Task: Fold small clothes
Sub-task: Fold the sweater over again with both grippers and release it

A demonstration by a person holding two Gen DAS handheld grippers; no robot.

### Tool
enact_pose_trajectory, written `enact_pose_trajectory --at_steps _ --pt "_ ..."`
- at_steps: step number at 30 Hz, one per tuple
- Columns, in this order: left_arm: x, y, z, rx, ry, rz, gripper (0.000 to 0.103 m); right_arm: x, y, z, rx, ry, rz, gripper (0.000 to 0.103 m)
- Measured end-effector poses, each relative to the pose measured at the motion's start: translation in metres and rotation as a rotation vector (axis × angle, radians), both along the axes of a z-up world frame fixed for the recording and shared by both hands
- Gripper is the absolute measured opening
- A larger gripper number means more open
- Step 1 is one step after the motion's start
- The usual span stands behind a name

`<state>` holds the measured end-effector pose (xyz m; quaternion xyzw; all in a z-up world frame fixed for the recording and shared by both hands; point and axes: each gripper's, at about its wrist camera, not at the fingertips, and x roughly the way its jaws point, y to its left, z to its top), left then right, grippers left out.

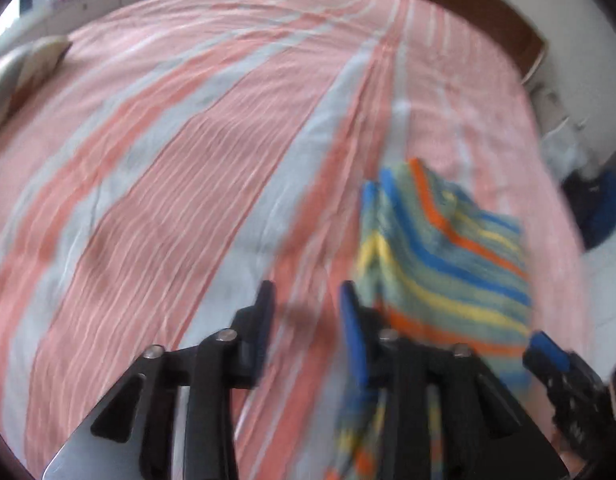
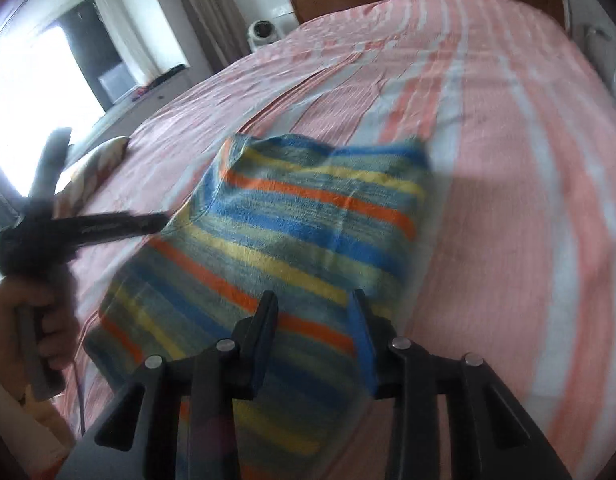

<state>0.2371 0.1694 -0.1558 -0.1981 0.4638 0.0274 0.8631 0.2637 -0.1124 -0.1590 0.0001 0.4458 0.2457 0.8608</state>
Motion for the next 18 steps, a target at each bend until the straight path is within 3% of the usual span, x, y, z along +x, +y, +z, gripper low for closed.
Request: enact_pose_trajectory --at_steps 1,3,4,5,7,9,10,12,14,15,16,17,18 --pt "-0.011 -0.001 0.004 -0.015 -0.014 -0.022 0.066 -0.010 -0.002 0.011 0.020 -0.017 0.002 0.037" --pt "-0.036 -0.012 0.010 -0.023 -0.052 -0.091 0.077 -0.032 -0.002 0.030 0.043 -0.039 0.036 0.040" --pt "-0.040 -0.022 0.011 -0.006 -0.049 -0.128 0.076 -0.041 -0.001 0.035 0.037 -0.046 0.050 0.040" --pt "-0.051 -0.031 0.009 0.021 -0.033 -0.162 0.072 -0.052 0.001 0.039 0.033 -0.049 0.071 0.040" --pt "-0.066 -0.044 -0.010 0.124 0.071 -0.178 0.026 -0.076 0.008 0.033 0.033 -0.019 0.118 0.040" --pt "-0.079 -0.043 -0.023 0.190 0.109 -0.151 0.015 -0.090 0.013 0.006 -0.024 0.063 0.142 0.040" --pt "-0.085 -0.040 -0.025 0.210 0.107 -0.144 0.014 -0.097 0.014 -0.010 -0.073 0.105 0.140 0.040" --pt "-0.104 -0.032 -0.018 0.180 0.097 -0.134 0.015 -0.110 0.009 -0.014 -0.093 0.063 0.113 0.040" --pt "-0.119 -0.029 -0.007 0.139 0.071 -0.137 0.042 -0.121 0.005 -0.006 -0.128 0.068 0.067 0.040" --pt "-0.126 -0.031 -0.002 0.136 0.048 -0.142 0.074 -0.128 0.000 0.002 -0.112 0.070 0.036 0.042" --pt "-0.136 -0.033 0.006 0.142 0.015 -0.140 0.093 -0.134 -0.002 0.010 -0.129 0.054 0.004 0.057" --pt "-0.147 -0.037 0.016 0.155 -0.030 -0.133 0.097 -0.138 -0.001 0.016 -0.157 0.035 -0.018 0.076" --pt "-0.154 -0.040 0.022 0.168 -0.061 -0.130 0.097 -0.146 -0.001 0.024 -0.197 -0.001 -0.047 0.081"
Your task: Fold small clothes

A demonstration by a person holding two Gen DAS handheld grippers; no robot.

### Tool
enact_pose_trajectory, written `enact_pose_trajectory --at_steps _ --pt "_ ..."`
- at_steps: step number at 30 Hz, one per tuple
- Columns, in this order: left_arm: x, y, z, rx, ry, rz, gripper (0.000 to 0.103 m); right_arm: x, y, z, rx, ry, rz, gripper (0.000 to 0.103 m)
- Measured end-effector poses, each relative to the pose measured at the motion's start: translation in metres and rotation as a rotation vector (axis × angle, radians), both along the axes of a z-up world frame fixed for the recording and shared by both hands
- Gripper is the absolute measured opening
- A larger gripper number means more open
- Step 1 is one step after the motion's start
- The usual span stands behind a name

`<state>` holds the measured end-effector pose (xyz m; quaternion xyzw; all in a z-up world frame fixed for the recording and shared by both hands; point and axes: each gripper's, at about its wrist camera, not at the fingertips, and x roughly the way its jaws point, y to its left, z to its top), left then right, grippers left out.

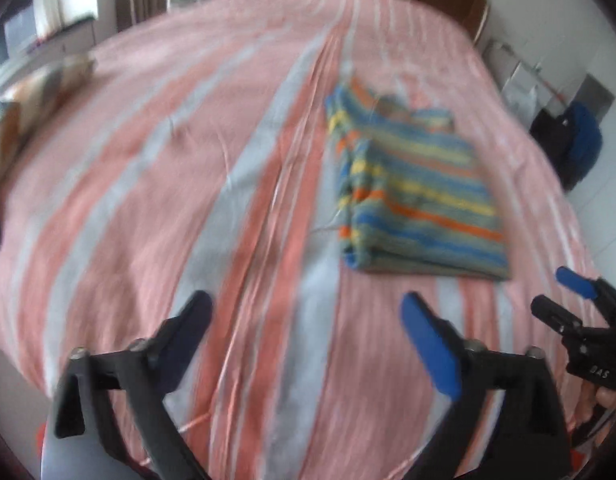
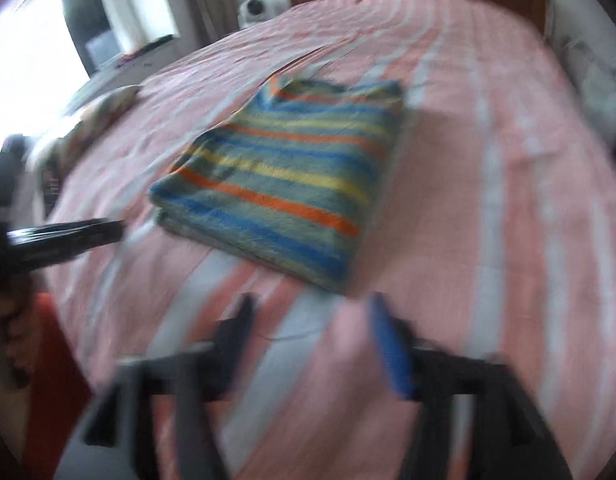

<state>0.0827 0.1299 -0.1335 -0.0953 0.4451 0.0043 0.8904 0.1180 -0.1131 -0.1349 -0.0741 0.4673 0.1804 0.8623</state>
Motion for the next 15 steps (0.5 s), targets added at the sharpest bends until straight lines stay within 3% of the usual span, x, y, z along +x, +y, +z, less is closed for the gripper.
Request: enact_pose_trajectory --at_steps 4,9,15 --pt "-0.008 -0.010 0.005 0.017 -0.020 -0.007 0.098 -0.020 0.000 0.028 -0.074 -0.121 -0.050 0.085" --pt "-0.007 -0.016 0.004 0.016 -0.016 0.001 0.098 -0.034 0.000 0.038 -0.177 -0.170 -0.091 0.087" --pt "-0.008 -0.024 0.009 0.067 -0.041 -0.014 0.098 -0.040 -0.003 0.041 -0.229 -0.200 -0.112 0.087"
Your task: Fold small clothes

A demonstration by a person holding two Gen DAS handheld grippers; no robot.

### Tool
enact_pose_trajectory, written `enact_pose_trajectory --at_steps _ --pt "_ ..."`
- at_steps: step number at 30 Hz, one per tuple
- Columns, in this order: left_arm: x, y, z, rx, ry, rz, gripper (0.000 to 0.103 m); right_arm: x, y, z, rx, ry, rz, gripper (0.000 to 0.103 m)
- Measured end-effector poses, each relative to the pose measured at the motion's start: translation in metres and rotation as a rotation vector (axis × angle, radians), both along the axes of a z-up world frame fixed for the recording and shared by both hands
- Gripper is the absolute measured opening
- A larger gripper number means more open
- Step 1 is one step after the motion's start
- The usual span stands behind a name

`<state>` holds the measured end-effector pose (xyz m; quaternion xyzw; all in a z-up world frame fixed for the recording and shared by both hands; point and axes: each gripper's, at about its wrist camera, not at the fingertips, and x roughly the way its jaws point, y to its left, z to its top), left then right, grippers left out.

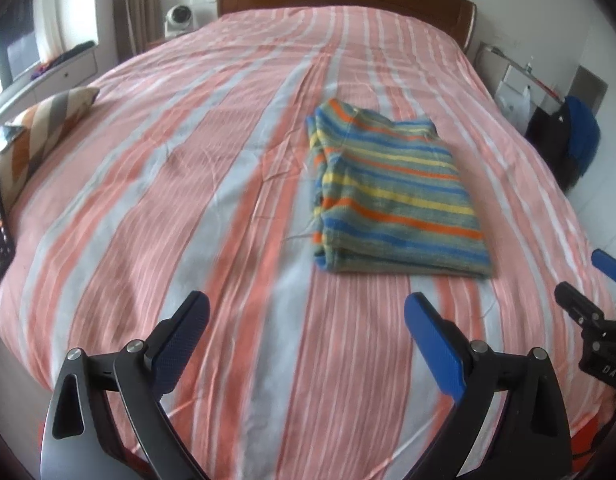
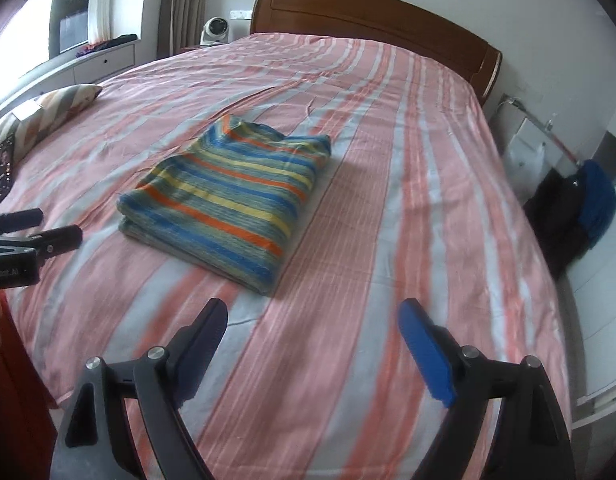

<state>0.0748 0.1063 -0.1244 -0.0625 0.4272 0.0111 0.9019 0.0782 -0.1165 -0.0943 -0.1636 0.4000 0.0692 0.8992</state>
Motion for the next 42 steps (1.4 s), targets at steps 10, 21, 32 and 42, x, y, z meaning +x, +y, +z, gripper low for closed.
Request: enact_pose_trajectory --at_steps 10,21,32,42 --pt "0.107 0.036 0.000 -0.098 0.050 -0.096 0.098 0.074 -0.053 -0.022 0.421 0.117 -0.015 0.086" --pt "0.209 0.008 -0.053 -0.050 0.200 -0.088 0.096 0.221 -0.041 -0.094 0.750 0.362 -0.025 0.072" --pt "0.171 -0.026 0.034 -0.034 -0.055 -0.163 0.015 0.155 0.058 -0.020 0.332 -0.020 0.177 0.022" --pt "0.126 -0.012 0.013 0.154 -0.105 0.018 0.098 0.177 -0.006 -0.020 0.218 -0.011 -0.038 0.098"
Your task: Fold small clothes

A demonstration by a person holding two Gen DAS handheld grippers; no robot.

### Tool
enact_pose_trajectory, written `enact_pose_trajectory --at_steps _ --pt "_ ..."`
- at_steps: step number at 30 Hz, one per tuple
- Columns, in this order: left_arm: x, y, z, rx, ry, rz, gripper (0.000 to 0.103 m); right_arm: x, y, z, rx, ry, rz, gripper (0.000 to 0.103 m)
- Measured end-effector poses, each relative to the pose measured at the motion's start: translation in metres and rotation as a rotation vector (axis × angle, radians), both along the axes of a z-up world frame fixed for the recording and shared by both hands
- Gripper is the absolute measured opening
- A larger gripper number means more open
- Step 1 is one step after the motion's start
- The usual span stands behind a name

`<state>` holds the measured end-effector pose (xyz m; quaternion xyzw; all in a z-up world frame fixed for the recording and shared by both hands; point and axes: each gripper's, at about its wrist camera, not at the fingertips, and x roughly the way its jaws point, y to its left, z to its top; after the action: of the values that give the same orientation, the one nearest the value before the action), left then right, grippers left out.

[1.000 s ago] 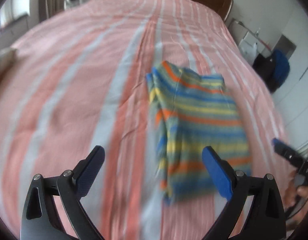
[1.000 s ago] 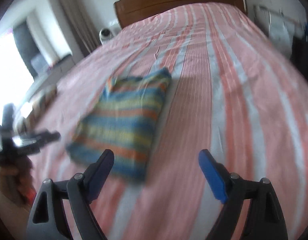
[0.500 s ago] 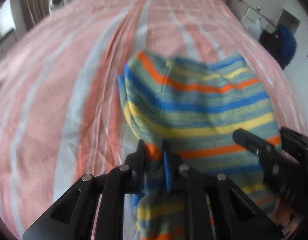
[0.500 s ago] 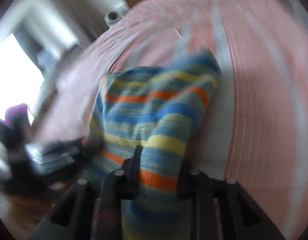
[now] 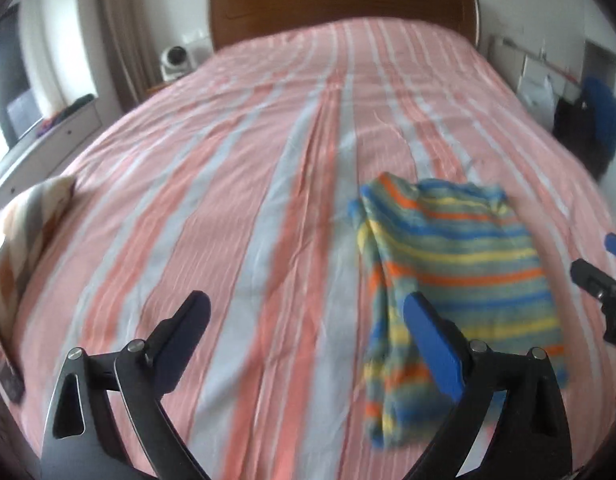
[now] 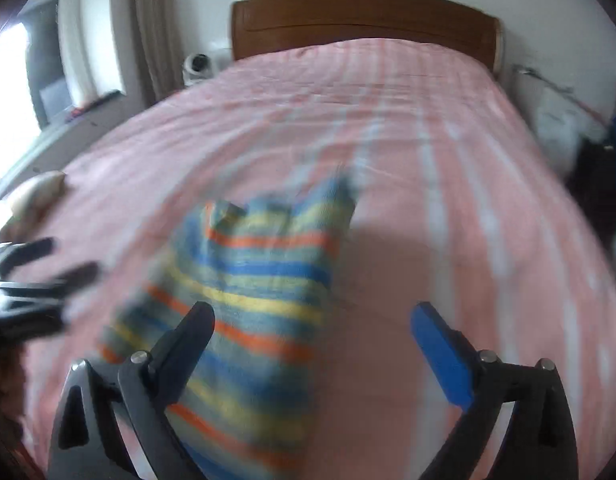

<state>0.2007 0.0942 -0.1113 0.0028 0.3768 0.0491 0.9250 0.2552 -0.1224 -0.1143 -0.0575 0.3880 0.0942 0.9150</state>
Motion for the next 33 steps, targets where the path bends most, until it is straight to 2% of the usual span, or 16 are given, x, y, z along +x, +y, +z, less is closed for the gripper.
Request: enact_pose_trajectory --at_steps 4,7,9,11,18,23,28,33 --pt "-0.056 -0.004 0.014 -0.031 -0.097 -0.002 0.103 -0.053 -0.016 0.018 -0.128 -0.061 -0.037 0.101" --pt "-0.079 -0.014 0.030 -0.039 -0.133 -0.010 0.103 -0.092 -0.020 0.039 -0.205 -0.135 -0.052 0.102" --pt "-0.092 -0.019 0.040 -0.034 -0.129 -0.003 0.103 -0.118 -0.020 0.049 -0.237 -0.166 -0.068 0.102" --pt "-0.101 -0.025 0.046 -0.025 -0.130 -0.003 0.103 -0.131 -0.023 0.060 -0.240 -0.178 -0.077 0.102" --pt "-0.136 -0.035 0.060 -0.070 -0.157 -0.048 0.103 -0.171 -0.025 0.082 -0.239 -0.229 -0.074 0.102" --pt "-0.155 -0.042 0.070 -0.037 -0.219 -0.048 0.103 -0.189 -0.024 0.090 -0.203 -0.242 -0.066 0.102" --pt "-0.160 -0.046 0.074 0.024 -0.222 0.011 0.103 -0.196 -0.024 0.095 -0.170 -0.237 -0.064 0.102" --pt "-0.162 -0.047 0.074 0.001 -0.166 0.007 0.103 -0.202 -0.022 0.095 -0.149 -0.216 -0.059 0.102"
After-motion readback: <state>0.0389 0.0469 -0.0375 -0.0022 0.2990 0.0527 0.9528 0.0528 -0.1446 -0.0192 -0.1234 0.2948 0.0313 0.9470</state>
